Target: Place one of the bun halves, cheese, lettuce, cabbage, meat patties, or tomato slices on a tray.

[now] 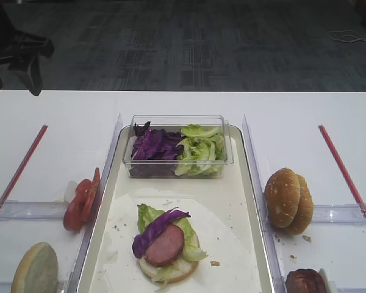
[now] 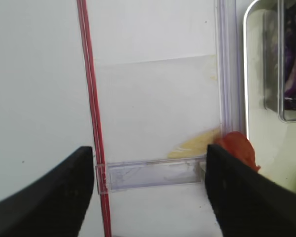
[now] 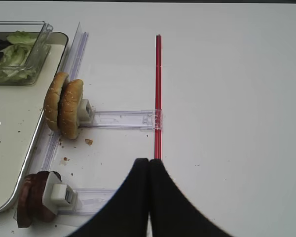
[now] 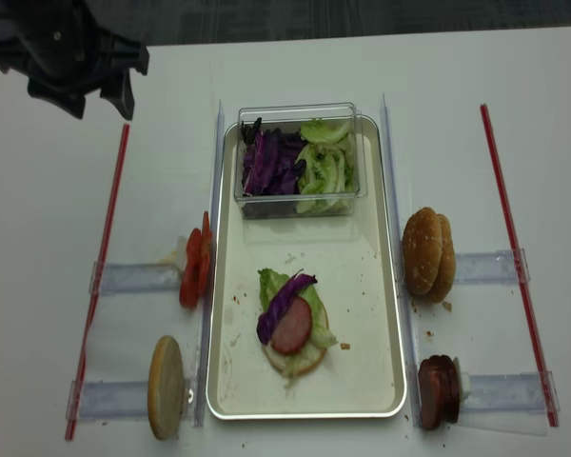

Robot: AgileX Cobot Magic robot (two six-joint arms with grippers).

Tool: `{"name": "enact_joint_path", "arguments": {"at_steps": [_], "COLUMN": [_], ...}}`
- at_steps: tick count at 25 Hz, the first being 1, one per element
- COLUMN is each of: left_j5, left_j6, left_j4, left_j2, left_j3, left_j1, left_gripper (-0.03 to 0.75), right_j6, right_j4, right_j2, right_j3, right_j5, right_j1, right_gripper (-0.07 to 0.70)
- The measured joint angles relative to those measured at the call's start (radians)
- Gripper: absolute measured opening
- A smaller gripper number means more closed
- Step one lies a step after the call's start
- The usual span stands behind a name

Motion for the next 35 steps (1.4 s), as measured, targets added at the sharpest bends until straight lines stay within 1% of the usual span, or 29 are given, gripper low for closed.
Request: {"name": "enact_joint_path", "arguments": {"at_steps": [6,10,16,25,29,35], "left_j5": [0.002,0.005,0.009,0.015,0.015,0.017], "left_j6": [0.003,0.004,0.005,0.005,0.005,0.005], "left_j4": [-0.001,-0.015,-0.03,-0.03,-0.03,-0.03], "left_j2": [-0.098,-0.179,-0.325,-0.58,-0.671,-0.801], "left_j3": [0.011,0.057,0.199,0.45,0.535,0.626], "left_j1": [0.001,0.001,0.001,0.001,0.001,0.001], "left_gripper": [0.482,0.482,0.482,0.482,0.482,0.482], "right_j6": [0.006,0.006,0.0,0.0,0.0,0.0], "right_j4": [0.0,0.0,0.0,0.0,0.0,0.0], "right_j2": [0.0,0.0,0.0,0.0,0.0,0.0], "right_j3": [0.0,0.0,0.0,0.0,0.0,0.0], "right_j5": [0.0,0.0,0.0,0.0,0.0,0.0], "right_j1": [0.0,0.0,0.0,0.0,0.0,0.0], "right_gripper": [0.006,0.006,0.006,0.006,0.006,0.006]}}
